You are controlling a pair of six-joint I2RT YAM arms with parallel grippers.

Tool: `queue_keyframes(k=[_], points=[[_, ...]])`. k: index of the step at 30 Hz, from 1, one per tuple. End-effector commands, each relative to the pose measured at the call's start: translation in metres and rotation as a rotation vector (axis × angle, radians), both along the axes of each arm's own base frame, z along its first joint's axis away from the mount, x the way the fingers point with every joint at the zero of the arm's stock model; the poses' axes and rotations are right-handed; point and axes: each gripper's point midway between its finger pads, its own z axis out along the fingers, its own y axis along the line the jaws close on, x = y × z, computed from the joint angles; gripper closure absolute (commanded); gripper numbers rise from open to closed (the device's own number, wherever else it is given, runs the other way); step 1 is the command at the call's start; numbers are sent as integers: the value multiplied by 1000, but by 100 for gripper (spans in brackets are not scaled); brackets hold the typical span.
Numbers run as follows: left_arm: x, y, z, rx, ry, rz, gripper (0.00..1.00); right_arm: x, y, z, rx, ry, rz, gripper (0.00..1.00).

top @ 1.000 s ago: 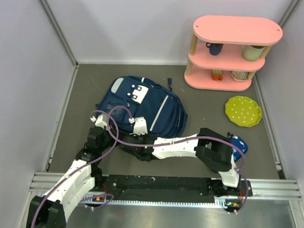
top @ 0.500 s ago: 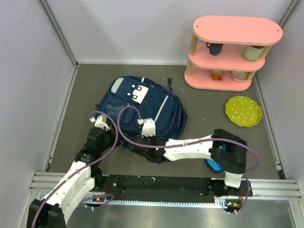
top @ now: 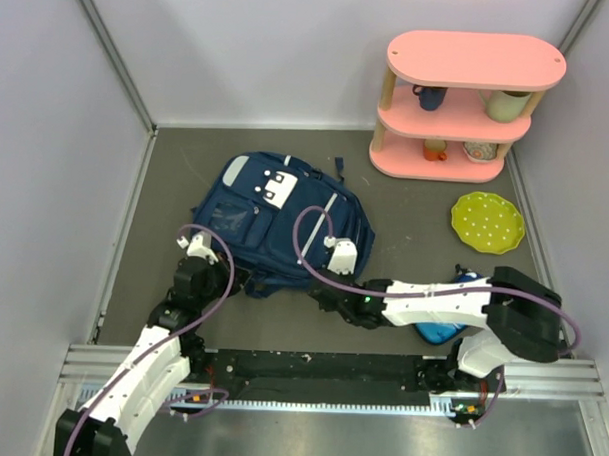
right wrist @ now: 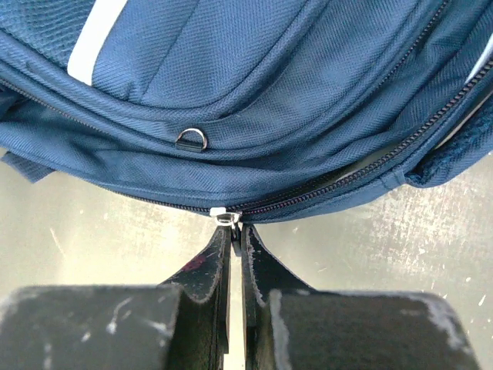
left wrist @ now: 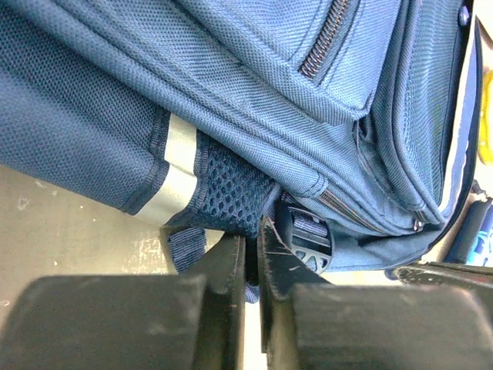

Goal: Pack the student bag
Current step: Zip the student bag at the center of the board.

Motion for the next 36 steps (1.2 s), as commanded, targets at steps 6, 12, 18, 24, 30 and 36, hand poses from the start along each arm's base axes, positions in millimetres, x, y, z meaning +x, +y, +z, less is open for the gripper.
queue_keyframes(k=[6,12,18,24,30,36], points=[[-2,-10,65,63,-185,-155,31,1,4,28,113,-45,143,100],[-18,-28,113,71,-389,-310,23,1,14,35,173,-37,194,100],[-27,-66,109,153,-426,-493,23,6,15,42,229,-45,197,100],[-43,-121,79,218,-352,-677,26,5,5,39,235,-37,180,100],[-36,-141,70,288,-422,-775,25,0,5,39,270,-22,190,100],[-26,-157,58,343,-409,-834,26,-3,7,46,313,-21,197,100]])
